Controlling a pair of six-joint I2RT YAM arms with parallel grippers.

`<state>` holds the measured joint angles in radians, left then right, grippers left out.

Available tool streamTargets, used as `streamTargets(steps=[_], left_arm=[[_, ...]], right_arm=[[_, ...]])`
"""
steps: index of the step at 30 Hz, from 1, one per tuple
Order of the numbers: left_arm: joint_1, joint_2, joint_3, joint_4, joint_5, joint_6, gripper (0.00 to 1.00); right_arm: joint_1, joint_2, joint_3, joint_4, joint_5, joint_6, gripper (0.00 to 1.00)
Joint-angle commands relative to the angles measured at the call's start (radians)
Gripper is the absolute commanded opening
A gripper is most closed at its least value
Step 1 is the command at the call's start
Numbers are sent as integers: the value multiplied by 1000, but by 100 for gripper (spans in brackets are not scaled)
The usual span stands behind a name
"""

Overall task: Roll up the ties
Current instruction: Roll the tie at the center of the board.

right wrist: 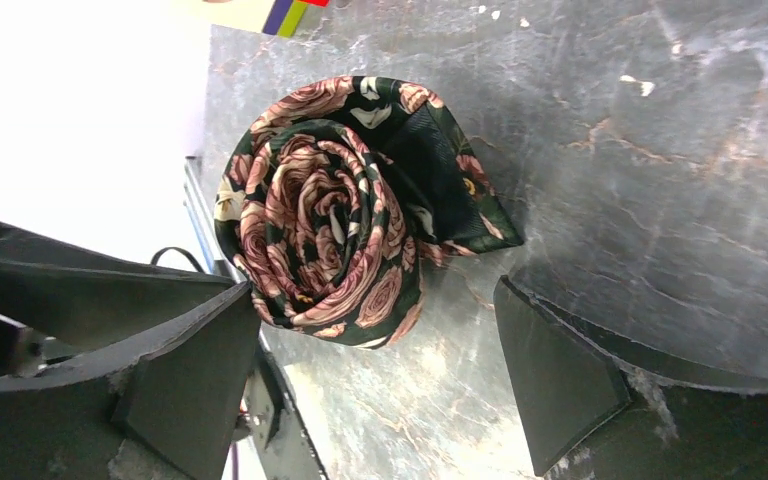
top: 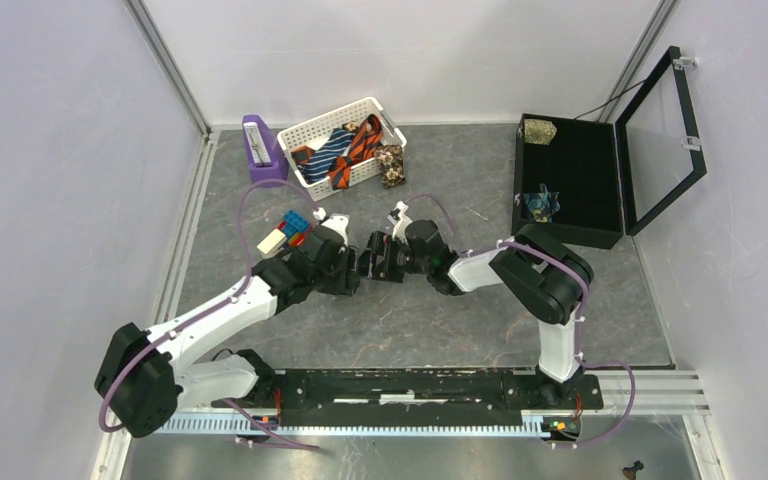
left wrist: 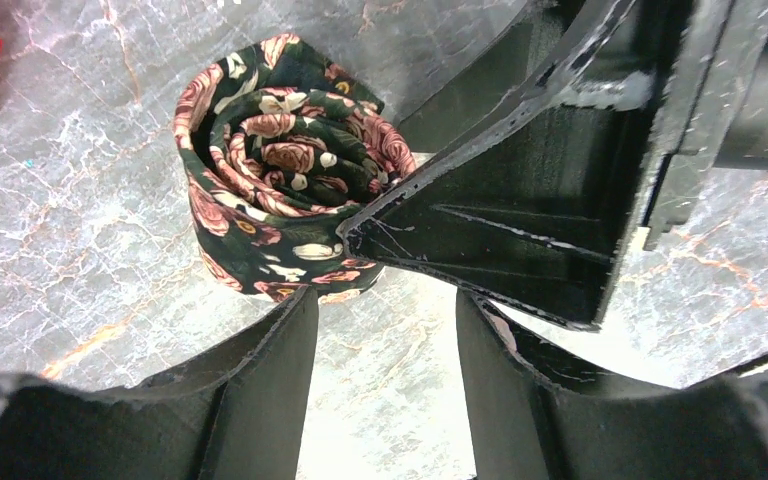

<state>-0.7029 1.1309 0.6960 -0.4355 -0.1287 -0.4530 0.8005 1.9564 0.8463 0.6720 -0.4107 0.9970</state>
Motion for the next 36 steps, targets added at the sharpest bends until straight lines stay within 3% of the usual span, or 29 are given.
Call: streamTargets(steps=[1, 11, 19, 26, 27, 30, 32, 36], left_arm=[[0, -42, 64, -5, -25, 13, 59], [-1, -168, -6, -26, -33, -60, 53], [-1, -278, -197, 13, -119, -248, 31], [-2, -254, -252, 121, -162, -278, 27], [-1, -264, -235, 84, -191, -277, 29], [-1, -336, -232, 44, -258, -238, 65], [-2, -395, -270, 80, -256, -212, 82], [0, -388, -326, 174, -203, -163, 89]], right_arm=[[6, -62, 9, -155, 52, -126, 95], [4, -138, 23, -230, 44, -247, 98], [5, -145, 101, -340, 9, -381, 98], [5, -151, 109, -339, -22, -393, 98], [5, -153, 109, -342, -24, -394, 98], [7, -155, 105, -341, -28, -393, 98], [7, -152, 105, -340, -29, -393, 98], [7, -136, 118, -340, -31, -392, 98]])
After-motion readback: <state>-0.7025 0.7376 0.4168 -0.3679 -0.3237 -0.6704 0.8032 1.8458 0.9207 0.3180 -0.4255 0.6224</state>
